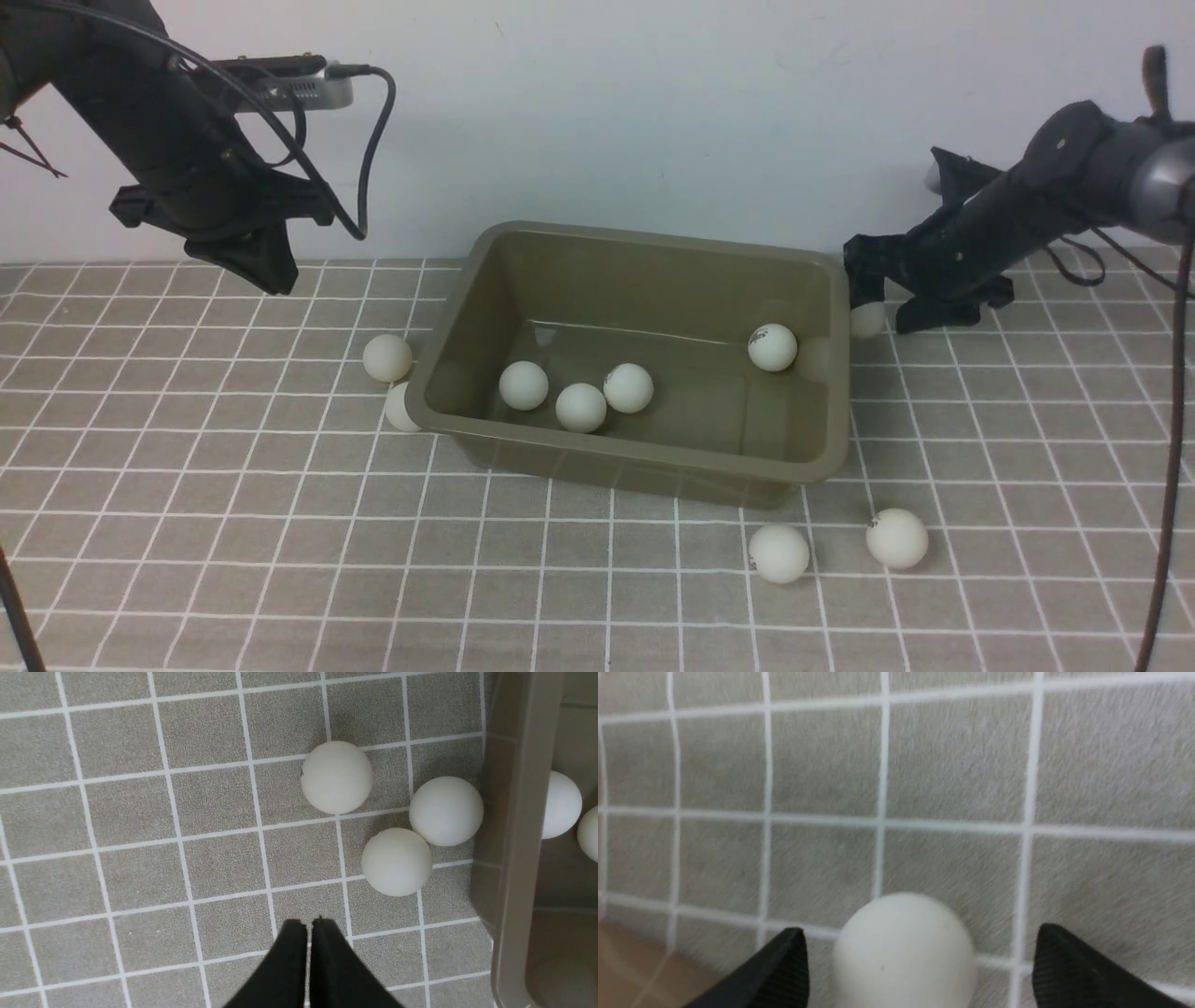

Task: Put the table tennis balls into the box on the grey coffee tablecloth.
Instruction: 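Reach for and grasp a ping pong ball on the table, then release the ping pong ball into the bin and lift the gripper away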

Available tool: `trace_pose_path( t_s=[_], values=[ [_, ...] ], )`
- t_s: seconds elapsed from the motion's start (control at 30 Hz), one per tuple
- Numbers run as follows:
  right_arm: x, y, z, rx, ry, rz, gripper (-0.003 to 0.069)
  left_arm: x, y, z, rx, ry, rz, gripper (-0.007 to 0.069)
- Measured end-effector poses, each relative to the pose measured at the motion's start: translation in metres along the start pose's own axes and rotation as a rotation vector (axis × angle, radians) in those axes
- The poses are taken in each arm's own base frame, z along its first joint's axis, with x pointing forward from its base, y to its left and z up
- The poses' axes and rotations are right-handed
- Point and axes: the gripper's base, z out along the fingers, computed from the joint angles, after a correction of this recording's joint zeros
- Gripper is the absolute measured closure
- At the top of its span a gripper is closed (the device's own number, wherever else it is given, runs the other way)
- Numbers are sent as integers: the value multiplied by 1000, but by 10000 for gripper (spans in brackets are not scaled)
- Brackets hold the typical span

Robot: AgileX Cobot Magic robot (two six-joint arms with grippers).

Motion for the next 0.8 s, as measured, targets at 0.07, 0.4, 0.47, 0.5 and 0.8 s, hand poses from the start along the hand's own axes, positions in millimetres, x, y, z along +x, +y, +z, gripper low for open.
trace_pose_path(
  t_s=[0.07, 0.4, 0.47, 0.5, 0.8],
  values=[
    [-2, -3, 0, 31, -23, -16, 250, 0, 0, 0, 0, 0, 0, 629],
    [-9, -2, -80, 50, 18, -28, 294, 0, 0, 0, 0, 0, 0, 629],
    [-8, 20, -116, 4, 10, -55, 294, 0, -1, 0, 1, 0, 2, 629],
    [-8, 20, -116, 4, 10, -55, 294, 0, -1, 0, 1, 1, 4, 629],
    [37, 130, -88, -91, 174, -358, 258, -1, -36, 6, 24, 9, 88, 629]
  ],
)
